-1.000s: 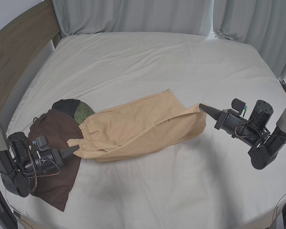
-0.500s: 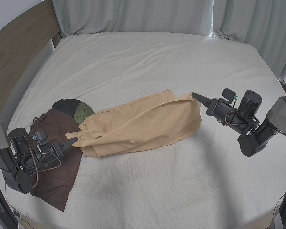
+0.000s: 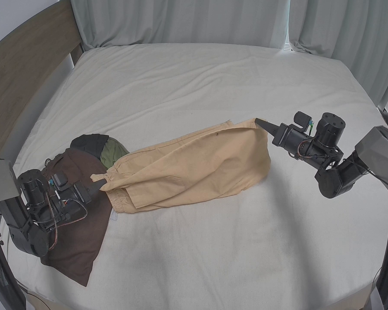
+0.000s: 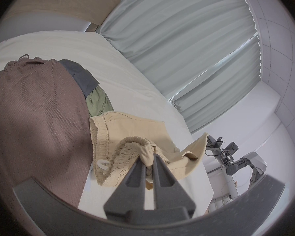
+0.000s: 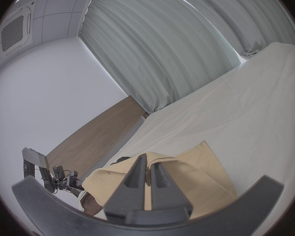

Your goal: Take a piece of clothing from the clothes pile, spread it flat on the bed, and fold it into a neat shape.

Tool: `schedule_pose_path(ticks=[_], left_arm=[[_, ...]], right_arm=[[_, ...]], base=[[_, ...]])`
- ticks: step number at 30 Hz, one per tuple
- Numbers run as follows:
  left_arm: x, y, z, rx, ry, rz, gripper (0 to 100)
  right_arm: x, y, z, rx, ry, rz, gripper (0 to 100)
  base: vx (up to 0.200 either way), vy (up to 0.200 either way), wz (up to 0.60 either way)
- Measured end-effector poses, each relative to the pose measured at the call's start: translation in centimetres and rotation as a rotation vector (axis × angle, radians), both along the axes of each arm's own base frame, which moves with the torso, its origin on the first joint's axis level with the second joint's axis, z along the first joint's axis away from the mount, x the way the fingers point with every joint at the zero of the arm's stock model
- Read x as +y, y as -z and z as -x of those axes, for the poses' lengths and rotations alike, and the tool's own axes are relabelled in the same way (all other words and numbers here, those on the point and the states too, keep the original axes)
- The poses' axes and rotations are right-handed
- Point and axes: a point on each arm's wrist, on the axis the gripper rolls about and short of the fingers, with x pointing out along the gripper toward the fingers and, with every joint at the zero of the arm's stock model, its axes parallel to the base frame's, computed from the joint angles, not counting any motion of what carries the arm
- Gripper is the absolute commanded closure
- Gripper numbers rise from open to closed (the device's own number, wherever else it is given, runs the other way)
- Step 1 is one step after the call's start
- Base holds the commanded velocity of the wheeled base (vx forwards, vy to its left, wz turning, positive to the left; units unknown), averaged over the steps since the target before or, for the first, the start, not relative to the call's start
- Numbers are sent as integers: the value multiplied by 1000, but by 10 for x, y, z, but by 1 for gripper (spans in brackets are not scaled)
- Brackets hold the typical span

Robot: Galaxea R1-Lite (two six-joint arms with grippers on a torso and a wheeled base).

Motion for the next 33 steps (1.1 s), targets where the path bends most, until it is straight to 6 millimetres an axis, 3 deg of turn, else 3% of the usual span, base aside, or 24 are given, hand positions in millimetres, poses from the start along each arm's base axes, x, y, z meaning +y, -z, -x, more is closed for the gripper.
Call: schedule_pose_path(ticks=[9,21,33], left_arm=[[1,2,-9,-6,-10,9,100],[2,5,-28,-36,-39,8,100],[-1,16,-44,-40,-56,3,100]], right_arm=[[5,-4,-20,-8,2,0,100],[15,11,-48,-9,-2,2,100],[18,22,-62,-5,0,3,100]], base=[[0,0,0],[0,0,0],[0,0,0]])
